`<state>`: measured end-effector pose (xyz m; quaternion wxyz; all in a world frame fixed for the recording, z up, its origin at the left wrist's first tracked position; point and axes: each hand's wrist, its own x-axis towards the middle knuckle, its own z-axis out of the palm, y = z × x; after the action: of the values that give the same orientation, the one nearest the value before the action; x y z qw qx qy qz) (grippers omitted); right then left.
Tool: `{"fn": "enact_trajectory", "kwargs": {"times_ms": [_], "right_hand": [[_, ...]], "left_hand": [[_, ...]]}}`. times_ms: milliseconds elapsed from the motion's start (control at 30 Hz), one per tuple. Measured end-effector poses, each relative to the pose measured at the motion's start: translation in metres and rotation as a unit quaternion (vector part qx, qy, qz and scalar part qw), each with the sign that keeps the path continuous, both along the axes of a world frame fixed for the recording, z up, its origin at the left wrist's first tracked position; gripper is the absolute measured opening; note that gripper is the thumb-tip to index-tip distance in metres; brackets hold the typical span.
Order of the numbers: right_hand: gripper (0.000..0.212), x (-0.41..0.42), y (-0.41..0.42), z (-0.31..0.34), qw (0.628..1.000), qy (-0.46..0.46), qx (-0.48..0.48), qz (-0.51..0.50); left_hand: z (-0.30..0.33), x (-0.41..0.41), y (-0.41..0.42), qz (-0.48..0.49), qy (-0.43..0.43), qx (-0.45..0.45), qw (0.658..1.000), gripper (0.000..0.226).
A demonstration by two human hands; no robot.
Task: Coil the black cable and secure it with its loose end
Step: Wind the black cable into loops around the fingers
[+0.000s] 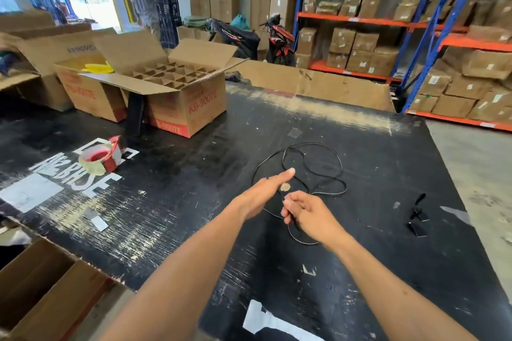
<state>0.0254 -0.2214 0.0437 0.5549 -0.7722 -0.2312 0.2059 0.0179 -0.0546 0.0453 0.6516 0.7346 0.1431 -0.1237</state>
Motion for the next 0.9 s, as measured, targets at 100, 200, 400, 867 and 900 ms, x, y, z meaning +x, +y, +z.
{"fn": "enact_trajectory", "kwargs": {"times_ms": [100, 200, 400, 867, 900], "right_hand": [[0.019, 0.004, 0.0, 0.014, 0.999, 0.023, 0.031, 0.001], [0.02, 0.012, 0.0, 0.023, 0.997, 0.046, 0.053, -0.01], [0.033, 0.03, -0.007, 0.026, 0.998, 0.019, 0.057, -0.018], [0.036, 0.062, 0.005, 0.046, 0.993, -0.002, 0.118, -0.02], [0.037, 0.064, 0.005, 0.045, 0.993, -0.003, 0.113, -0.019]], "left_hand": [[0.013, 0.02, -0.007, 0.016, -0.044, -0.057, 0.997, 0.062], [0.026, 0.037, -0.011, 0.04, -0.064, -0.084, 0.994, 0.065], [0.067, 0.066, -0.006, 0.001, -0.093, -0.222, 0.971, 0.085], [0.096, 0.097, -0.003, -0.086, -0.117, -0.207, 0.968, 0.077], [0.096, 0.099, -0.002, -0.093, -0.114, -0.219, 0.965, 0.08]]}}
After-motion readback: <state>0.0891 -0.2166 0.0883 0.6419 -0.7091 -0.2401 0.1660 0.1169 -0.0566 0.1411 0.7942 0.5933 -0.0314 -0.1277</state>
